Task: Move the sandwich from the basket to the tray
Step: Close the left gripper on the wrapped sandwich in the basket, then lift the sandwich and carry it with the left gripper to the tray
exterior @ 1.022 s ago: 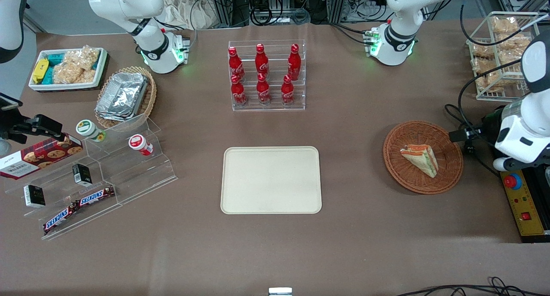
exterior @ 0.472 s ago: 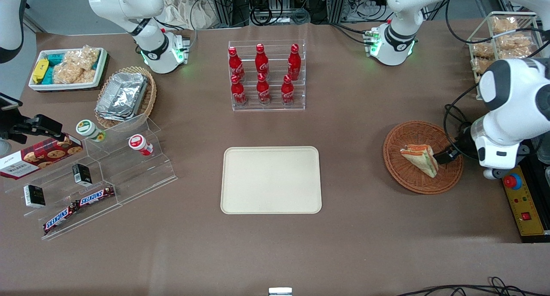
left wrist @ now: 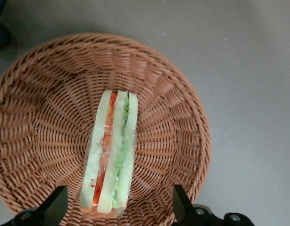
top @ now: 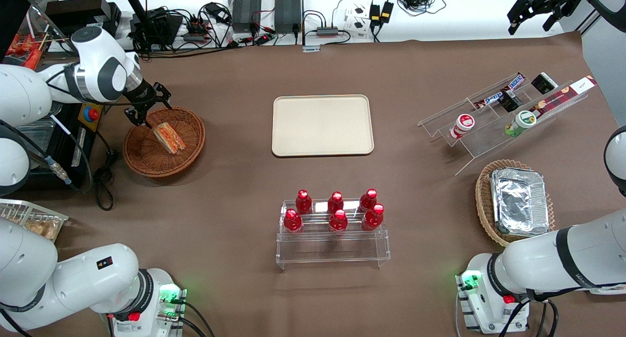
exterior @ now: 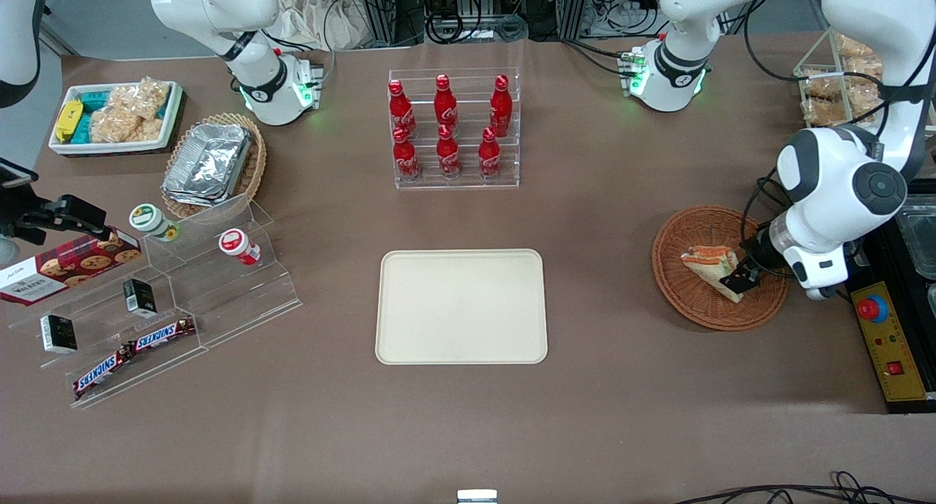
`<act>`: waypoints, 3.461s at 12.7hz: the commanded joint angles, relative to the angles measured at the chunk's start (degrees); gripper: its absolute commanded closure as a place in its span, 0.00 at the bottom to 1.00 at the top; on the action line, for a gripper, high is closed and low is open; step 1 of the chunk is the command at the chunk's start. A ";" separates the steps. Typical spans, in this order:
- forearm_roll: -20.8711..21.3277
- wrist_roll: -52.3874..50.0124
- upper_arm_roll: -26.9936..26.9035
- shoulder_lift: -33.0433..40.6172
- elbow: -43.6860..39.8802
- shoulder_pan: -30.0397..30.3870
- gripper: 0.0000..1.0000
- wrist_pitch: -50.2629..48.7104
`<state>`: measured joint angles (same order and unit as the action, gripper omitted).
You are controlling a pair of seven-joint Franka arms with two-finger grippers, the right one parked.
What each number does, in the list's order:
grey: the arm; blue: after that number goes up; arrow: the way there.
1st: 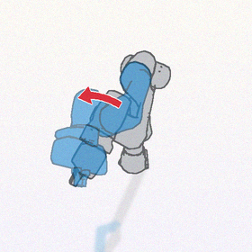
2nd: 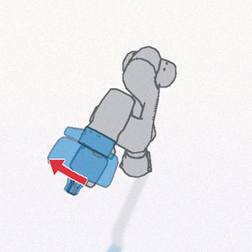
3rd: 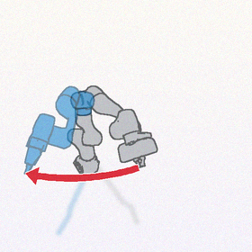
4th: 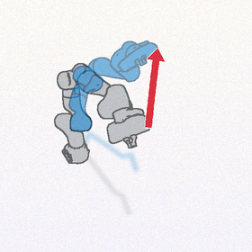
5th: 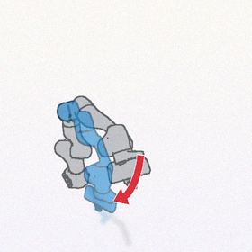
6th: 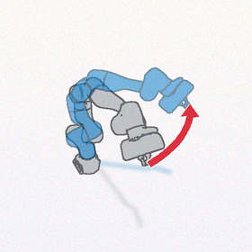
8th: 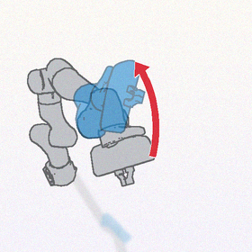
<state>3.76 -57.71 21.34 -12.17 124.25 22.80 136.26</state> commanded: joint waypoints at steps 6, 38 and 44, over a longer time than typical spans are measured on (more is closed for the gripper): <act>0.99 -2.84 0.46 -1.80 3.55 0.49 0.00 6.30; 20.48 -0.12 12.94 -30.60 -44.87 -30.69 1.00 -14.30; 27.44 0.58 12.24 -39.25 -46.03 -34.84 1.00 -6.53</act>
<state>29.96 -57.73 34.01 -50.80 80.56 -10.90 130.51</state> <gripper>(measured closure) 0.846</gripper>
